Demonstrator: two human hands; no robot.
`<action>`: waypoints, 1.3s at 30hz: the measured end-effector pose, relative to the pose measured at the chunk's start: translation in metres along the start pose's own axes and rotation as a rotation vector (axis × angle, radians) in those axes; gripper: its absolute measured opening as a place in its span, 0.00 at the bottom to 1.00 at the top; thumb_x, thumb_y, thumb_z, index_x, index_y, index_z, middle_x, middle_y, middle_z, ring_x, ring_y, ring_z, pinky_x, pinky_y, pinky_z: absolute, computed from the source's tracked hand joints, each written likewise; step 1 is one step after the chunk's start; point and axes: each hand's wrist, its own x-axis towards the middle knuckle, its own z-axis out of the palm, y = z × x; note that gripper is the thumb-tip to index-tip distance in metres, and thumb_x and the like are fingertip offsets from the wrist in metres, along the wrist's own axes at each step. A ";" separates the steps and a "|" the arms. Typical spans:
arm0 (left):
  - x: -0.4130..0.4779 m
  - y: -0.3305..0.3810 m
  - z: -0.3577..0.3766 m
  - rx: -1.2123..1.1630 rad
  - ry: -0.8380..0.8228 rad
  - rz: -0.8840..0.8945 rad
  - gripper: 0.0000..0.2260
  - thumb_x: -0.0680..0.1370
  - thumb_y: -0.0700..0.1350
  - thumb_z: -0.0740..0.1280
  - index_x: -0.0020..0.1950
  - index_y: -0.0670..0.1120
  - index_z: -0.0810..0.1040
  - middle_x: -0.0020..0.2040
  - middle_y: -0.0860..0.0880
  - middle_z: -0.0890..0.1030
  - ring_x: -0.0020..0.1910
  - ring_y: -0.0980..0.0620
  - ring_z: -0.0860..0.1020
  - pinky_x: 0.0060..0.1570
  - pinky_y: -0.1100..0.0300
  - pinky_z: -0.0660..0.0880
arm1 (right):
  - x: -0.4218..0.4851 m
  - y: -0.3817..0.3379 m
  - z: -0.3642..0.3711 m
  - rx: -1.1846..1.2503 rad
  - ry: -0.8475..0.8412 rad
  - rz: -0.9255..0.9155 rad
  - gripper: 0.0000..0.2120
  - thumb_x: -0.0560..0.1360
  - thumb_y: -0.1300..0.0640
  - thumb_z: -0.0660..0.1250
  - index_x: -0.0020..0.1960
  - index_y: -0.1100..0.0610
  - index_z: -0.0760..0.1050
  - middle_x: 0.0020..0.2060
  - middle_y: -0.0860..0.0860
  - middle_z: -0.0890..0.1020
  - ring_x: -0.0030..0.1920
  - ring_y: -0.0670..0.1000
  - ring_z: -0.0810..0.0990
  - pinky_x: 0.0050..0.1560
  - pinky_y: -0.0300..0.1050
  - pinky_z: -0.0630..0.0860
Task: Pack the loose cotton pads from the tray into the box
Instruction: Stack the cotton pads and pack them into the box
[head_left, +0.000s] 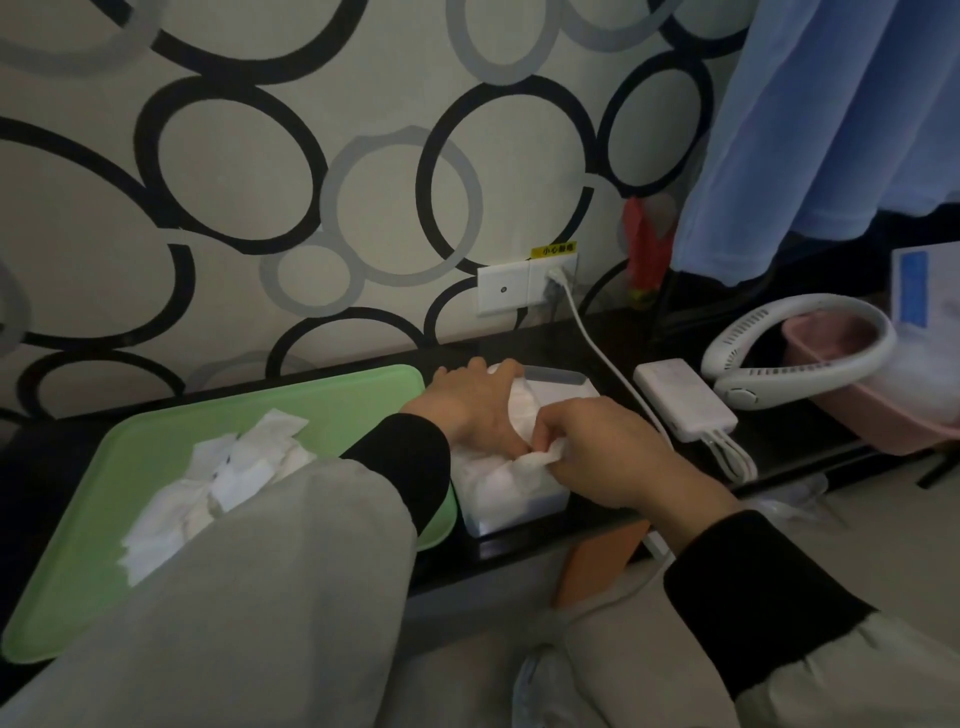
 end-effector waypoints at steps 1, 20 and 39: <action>0.000 0.000 0.000 -0.006 -0.001 -0.001 0.49 0.63 0.71 0.72 0.77 0.57 0.53 0.70 0.44 0.67 0.68 0.40 0.69 0.72 0.41 0.60 | 0.001 -0.002 -0.001 -0.052 -0.026 0.020 0.09 0.74 0.58 0.65 0.49 0.45 0.79 0.47 0.49 0.80 0.49 0.51 0.78 0.53 0.52 0.78; -0.003 -0.007 0.005 -0.050 0.004 0.015 0.54 0.61 0.70 0.74 0.79 0.59 0.50 0.76 0.45 0.62 0.76 0.42 0.60 0.75 0.39 0.45 | -0.008 0.001 -0.009 0.161 -0.226 -0.064 0.08 0.76 0.49 0.69 0.52 0.43 0.84 0.50 0.43 0.84 0.53 0.43 0.79 0.57 0.44 0.77; -0.027 -0.013 0.013 -0.055 -0.059 0.006 0.59 0.64 0.66 0.76 0.80 0.57 0.36 0.81 0.47 0.35 0.78 0.45 0.31 0.72 0.39 0.30 | -0.001 0.003 -0.003 -0.024 -0.128 -0.020 0.04 0.74 0.51 0.70 0.47 0.44 0.83 0.46 0.42 0.83 0.49 0.45 0.79 0.53 0.50 0.79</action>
